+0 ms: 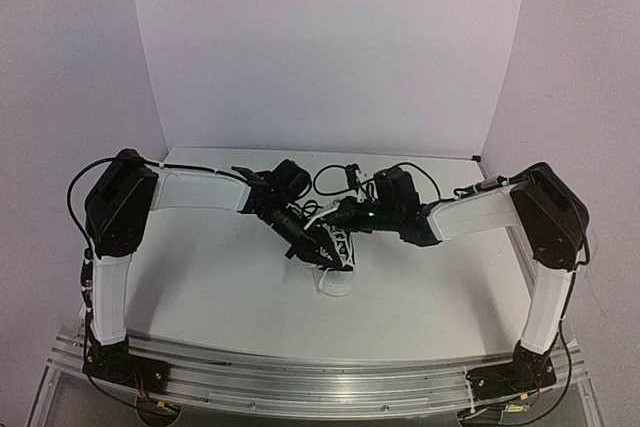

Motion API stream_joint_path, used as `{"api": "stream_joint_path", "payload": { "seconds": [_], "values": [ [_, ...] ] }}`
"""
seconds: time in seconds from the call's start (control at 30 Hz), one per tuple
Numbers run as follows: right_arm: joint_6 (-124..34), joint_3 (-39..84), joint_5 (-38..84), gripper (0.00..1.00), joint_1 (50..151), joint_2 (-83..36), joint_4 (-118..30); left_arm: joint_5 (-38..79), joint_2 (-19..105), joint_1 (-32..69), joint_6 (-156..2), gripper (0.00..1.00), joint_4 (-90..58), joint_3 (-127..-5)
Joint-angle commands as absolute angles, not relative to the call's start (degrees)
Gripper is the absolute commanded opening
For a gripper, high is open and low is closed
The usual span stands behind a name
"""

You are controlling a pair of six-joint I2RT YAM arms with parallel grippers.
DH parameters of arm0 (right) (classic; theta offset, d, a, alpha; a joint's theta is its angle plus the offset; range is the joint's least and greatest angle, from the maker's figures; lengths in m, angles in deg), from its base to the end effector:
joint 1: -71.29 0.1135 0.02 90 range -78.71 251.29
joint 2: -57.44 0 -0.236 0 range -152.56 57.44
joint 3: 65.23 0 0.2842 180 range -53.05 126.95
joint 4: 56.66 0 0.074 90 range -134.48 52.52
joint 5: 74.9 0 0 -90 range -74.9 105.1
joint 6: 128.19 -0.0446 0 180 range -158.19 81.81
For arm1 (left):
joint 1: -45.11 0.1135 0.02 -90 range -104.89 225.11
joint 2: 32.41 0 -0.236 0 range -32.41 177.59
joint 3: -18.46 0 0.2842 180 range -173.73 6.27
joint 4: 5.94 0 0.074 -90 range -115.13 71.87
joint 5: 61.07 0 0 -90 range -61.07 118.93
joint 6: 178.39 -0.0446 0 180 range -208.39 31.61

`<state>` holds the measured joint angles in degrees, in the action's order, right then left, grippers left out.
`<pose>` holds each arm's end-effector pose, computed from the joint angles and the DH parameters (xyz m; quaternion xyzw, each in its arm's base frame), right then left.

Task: Tie the shoes

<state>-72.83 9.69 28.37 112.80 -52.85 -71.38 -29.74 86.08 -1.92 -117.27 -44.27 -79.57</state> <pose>0.3253 0.3016 0.1289 -0.1146 0.8115 0.4233 0.3863 0.2783 -0.3547 0.1385 0.6203 0.5810 -0.5029 0.1571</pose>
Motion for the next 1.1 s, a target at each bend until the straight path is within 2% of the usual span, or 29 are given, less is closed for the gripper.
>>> {"api": "stream_joint_path", "payload": {
  "seconds": [0.0, 0.13, 0.2, 0.37, 0.43, 0.63, 0.8, 0.97, 1.07],
  "values": [
    [-75.43, 13.03, 32.25, 0.0, 112.98, -55.69, -69.4, -33.41, 87.16, -2.1, -105.35, 0.0, -25.26, -75.32],
    [-74.98, 15.49, 33.51, 0.01, 113.54, -57.69, -64.47, -30.17, 87.35, -1.15, -103.79, 0.0, -21.79, -71.62],
    [-75.52, 15.8, 33.77, 0.07, 113.58, -57.81, -63.61, -28.23, 87.22, -0.44, -103.2, 0.0, -20.54, -70.56],
    [-74.58, 16.41, 32.29, 0.44, 113.59, -55.08, -59.9, -26.25, 87.21, -0.15, -105.07, 0.0, -21.12, -70.38],
    [-73.79, 16.82, 31.09, 0.53, 113.62, -52.82, -58.04, -26.32, 87.15, 0.08, -105.38, 0.0, -21.23, -70.37],
    [-72.74, 19.97, 25.73, 0.59, 113.52, -47.47, -48.03, -26.55, 87.17, 1.05, -108.06, 0.0, -24.15, -71.55],
    [-73.5, 24.62, 24.27, 0.61, 113.51, -48.49, -38.42, -26.65, 87.21, 1.07, -109.5, 0.0, -25.17, -71.82],
    [-74.22, 28.65, 25.94, 0.6, 113.56, -51.18, -36.62, -26.81, 87.09, 1.09, -109.42, 0.0, -25.08, -71.77],
    [-76.9, 26.2, 23.78, 0.6, 113.03, -46.7, -36.64, -26.61, 86.94, 1.08, -109.66, 0.0, -25.14, -71.69]
  ]
}}
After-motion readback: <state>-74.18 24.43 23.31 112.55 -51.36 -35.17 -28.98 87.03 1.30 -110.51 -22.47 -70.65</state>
